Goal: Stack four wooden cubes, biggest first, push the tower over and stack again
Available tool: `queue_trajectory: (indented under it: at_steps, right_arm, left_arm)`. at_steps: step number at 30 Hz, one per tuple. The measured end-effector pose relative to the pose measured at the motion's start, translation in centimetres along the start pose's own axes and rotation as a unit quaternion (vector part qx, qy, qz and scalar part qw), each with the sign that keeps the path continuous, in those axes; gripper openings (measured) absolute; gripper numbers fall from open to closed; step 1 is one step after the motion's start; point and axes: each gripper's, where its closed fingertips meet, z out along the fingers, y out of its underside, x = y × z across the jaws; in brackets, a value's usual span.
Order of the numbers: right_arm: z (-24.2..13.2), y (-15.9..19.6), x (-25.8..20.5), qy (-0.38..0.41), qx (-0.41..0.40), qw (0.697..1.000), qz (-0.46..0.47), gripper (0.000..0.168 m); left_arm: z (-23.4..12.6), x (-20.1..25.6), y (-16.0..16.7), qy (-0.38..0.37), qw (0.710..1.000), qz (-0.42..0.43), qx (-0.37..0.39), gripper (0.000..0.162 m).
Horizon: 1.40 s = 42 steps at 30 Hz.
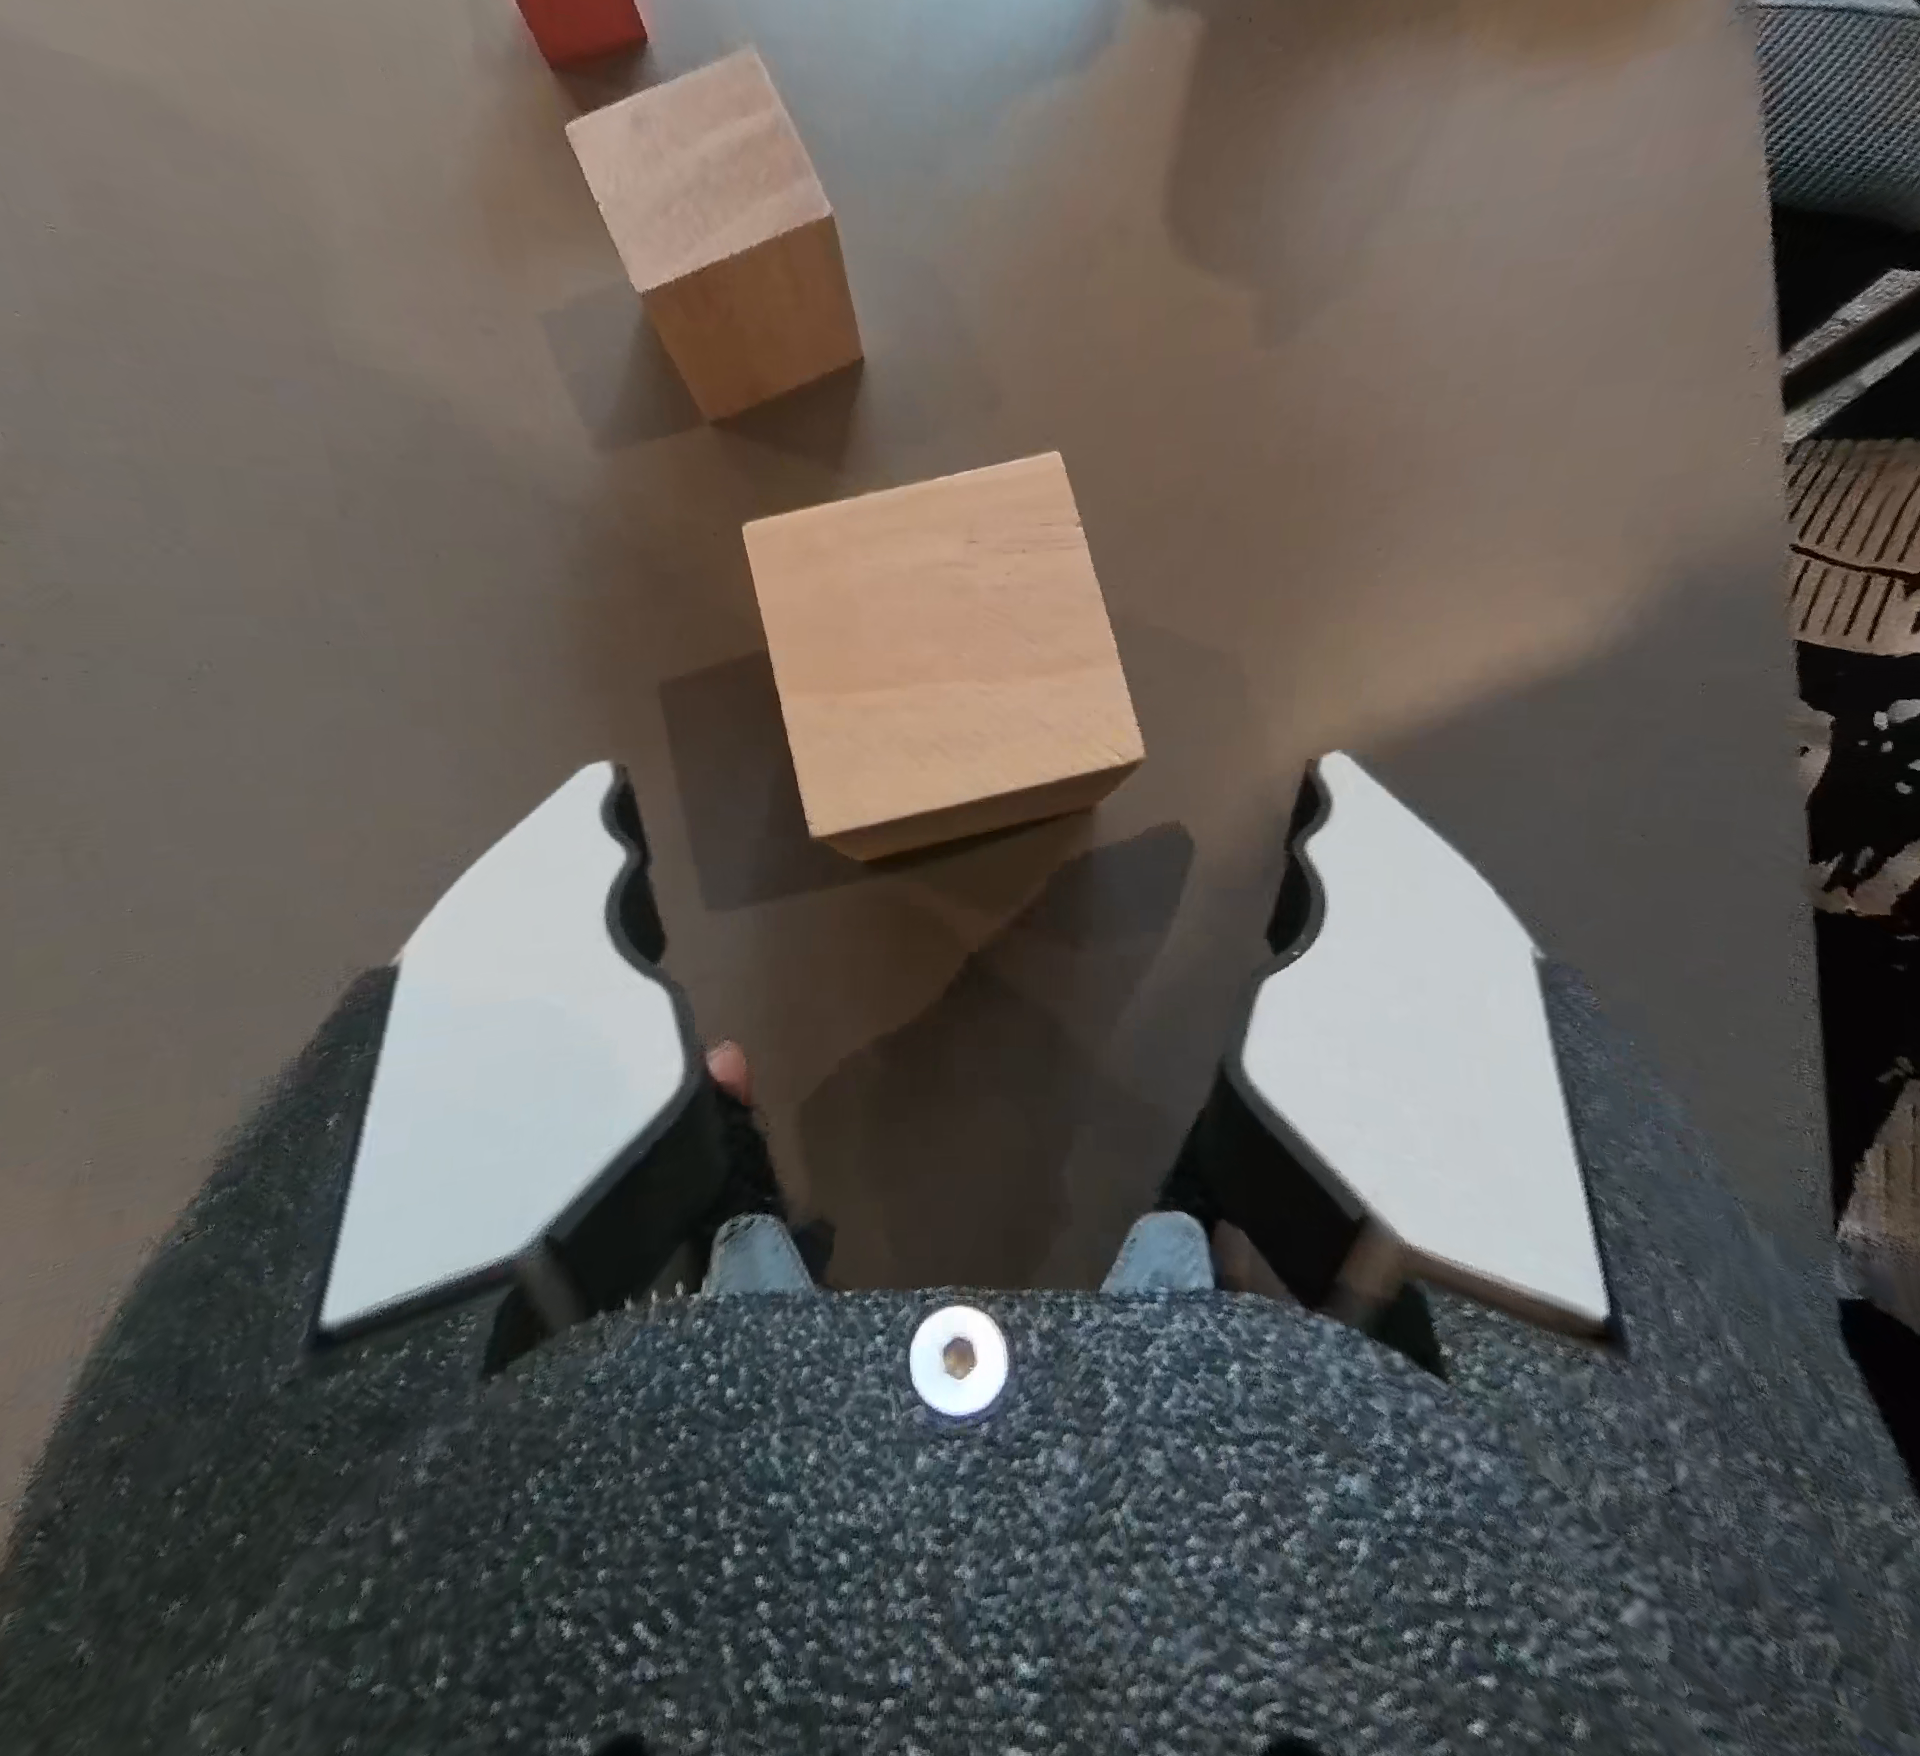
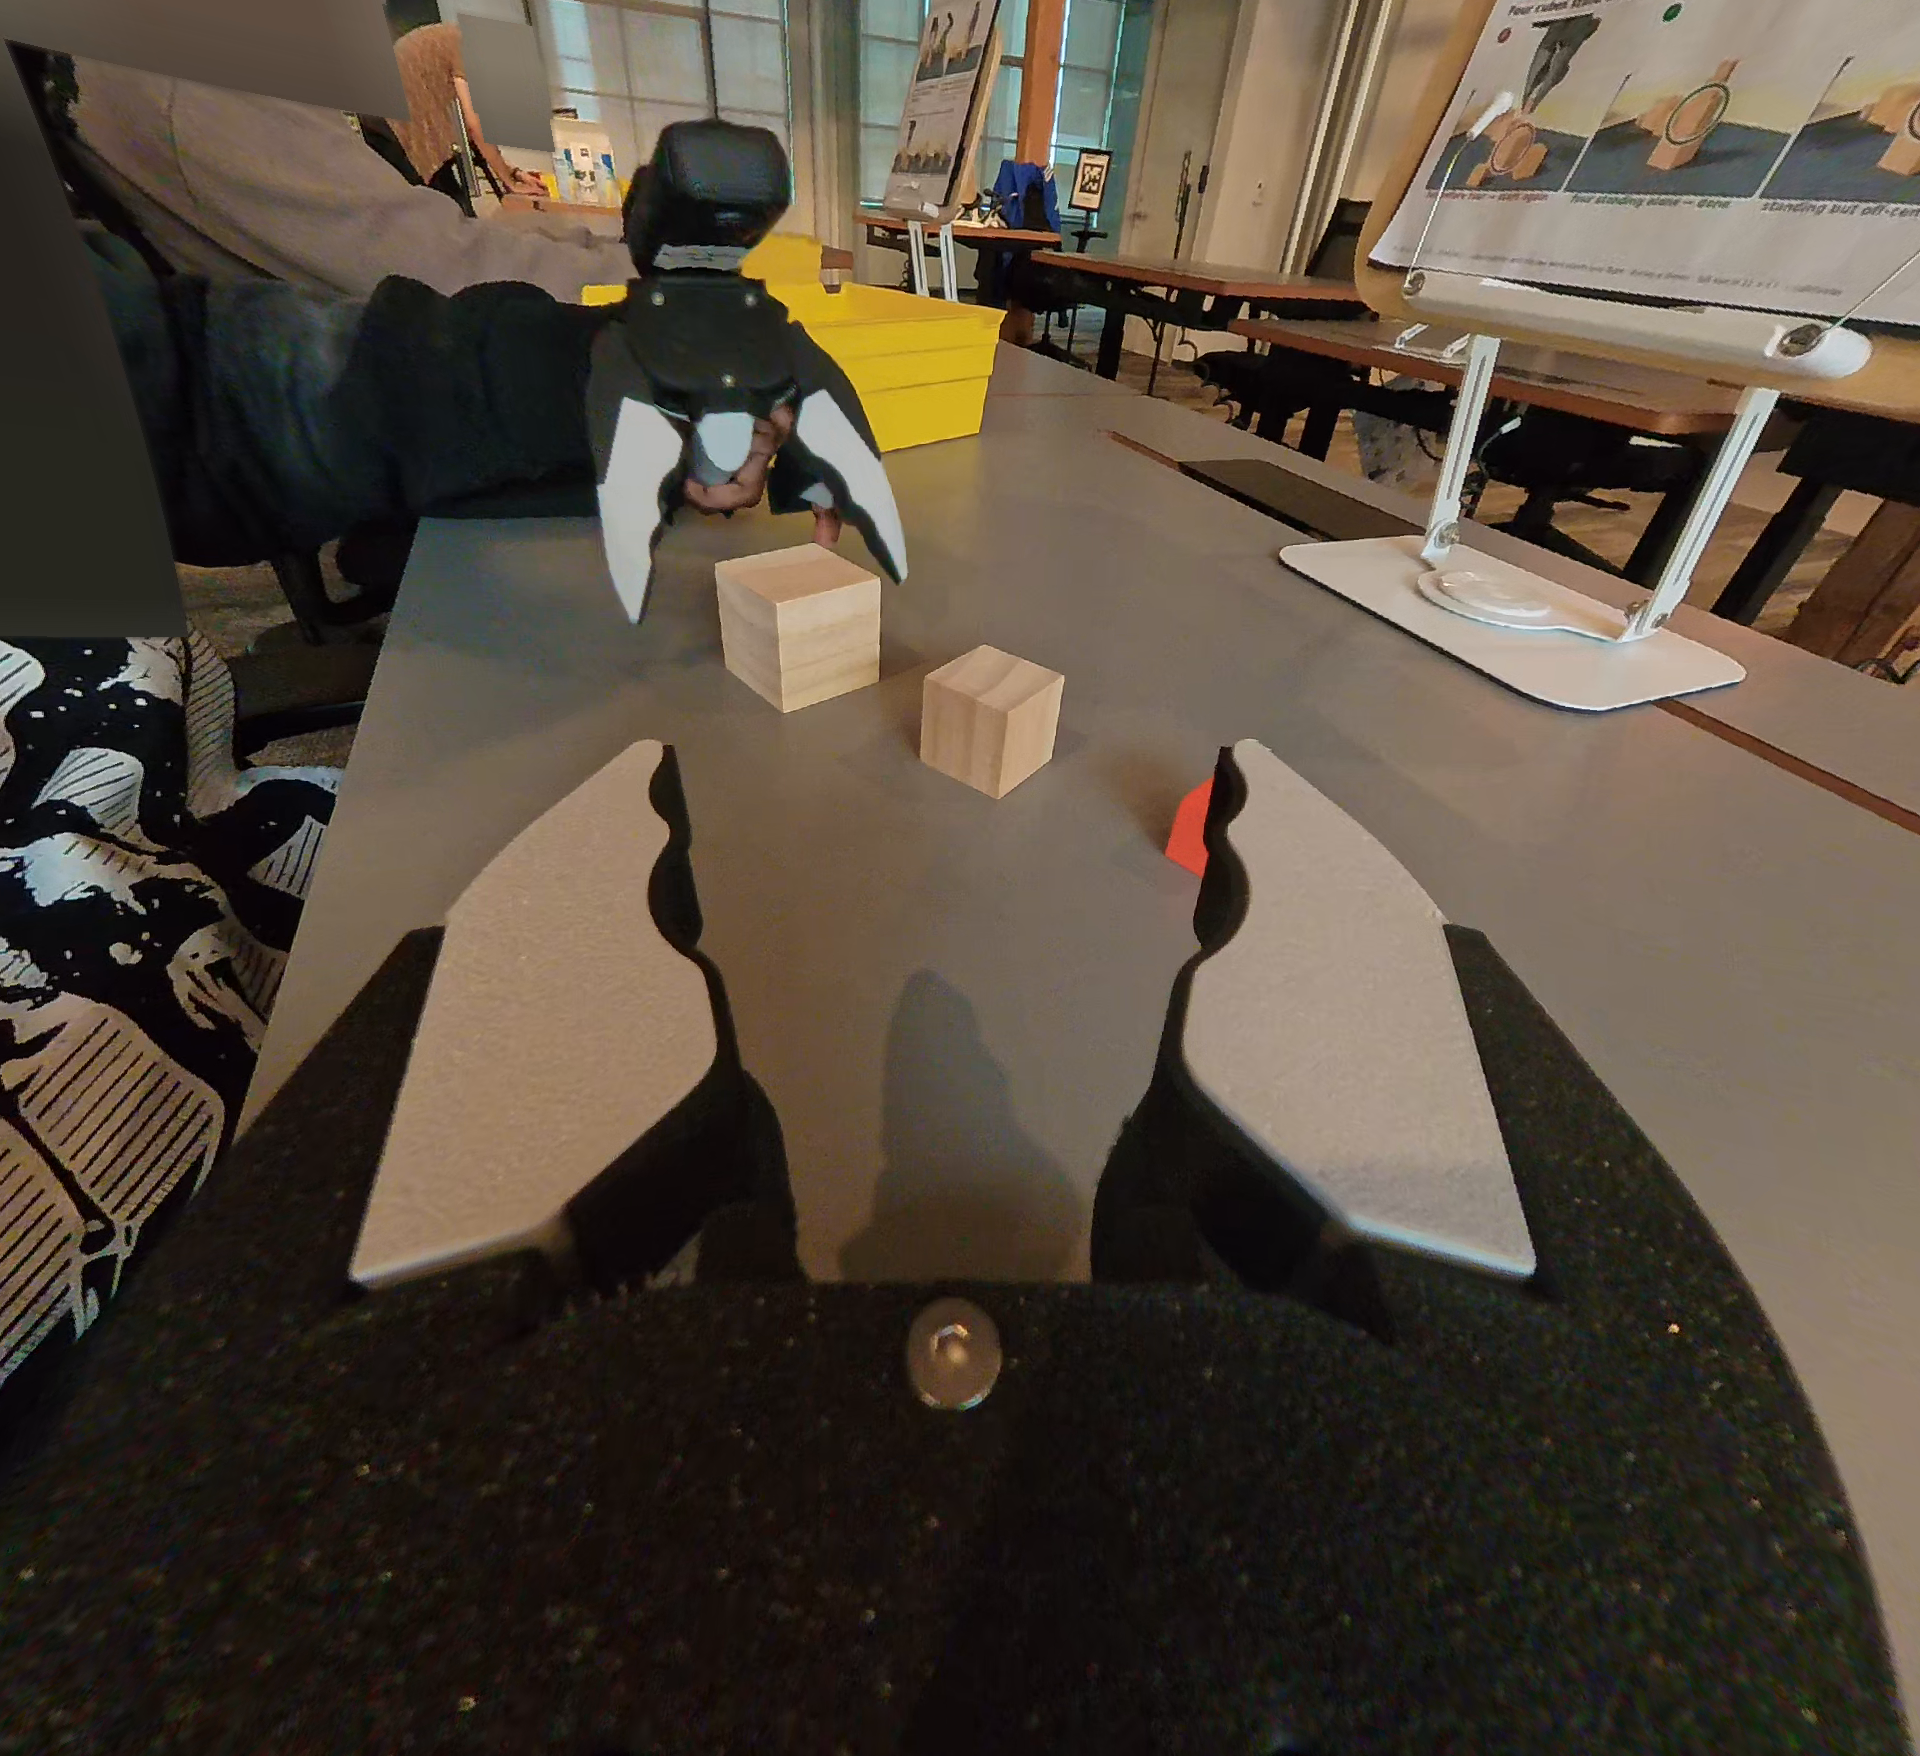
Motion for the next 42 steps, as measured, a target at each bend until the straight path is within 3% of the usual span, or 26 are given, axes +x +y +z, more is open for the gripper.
queue_trajectory:
  at_steps: [4,6,7,12,19,28,42]
  right_arm:
    - [0.0,0.0,0.0,-0.001,0.000,1.000,0.001,0.095]
    - [0.0,0.0,0.0,-0.001,0.000,1.000,0.000,0.095]
    - [0.0,0.0,0.0,-0.001,0.000,1.000,0.001,0.095]
    - [0.0,0.0,0.0,-0.001,0.001,1.000,0.001,0.095]
    - [0.0,0.0,0.0,-0.001,-0.001,1.000,0.000,0.095]
    - [0.1,0.0,-0.1,-0.001,-0.001,1.000,-0.002,0.095]
    - [0.1,0.0,-0.1,-0.001,-0.001,1.000,-0.002,0.094]
  left_arm:
    - [0.3,0.1,-0.4,0.012,1.000,-0.010,0.007,0.086]
    - [0.2,0.2,-0.7,0.015,1.000,-0.006,0.013,0.064]
    - [0.2,0.2,-0.8,0.013,1.000,0.000,0.016,0.062]
    - [-0.6,0.5,-0.7,0.001,0.999,0.038,0.015,0.061]
    - [-3.0,4.1,-1.2,0.045,0.998,0.031,0.039,0.061]
    - [-0.9,9.9,-2.5,0.086,0.991,0.087,0.045,0.061]
    - [0.2,10.5,-1.9,0.110,0.988,0.098,0.037,0.061]
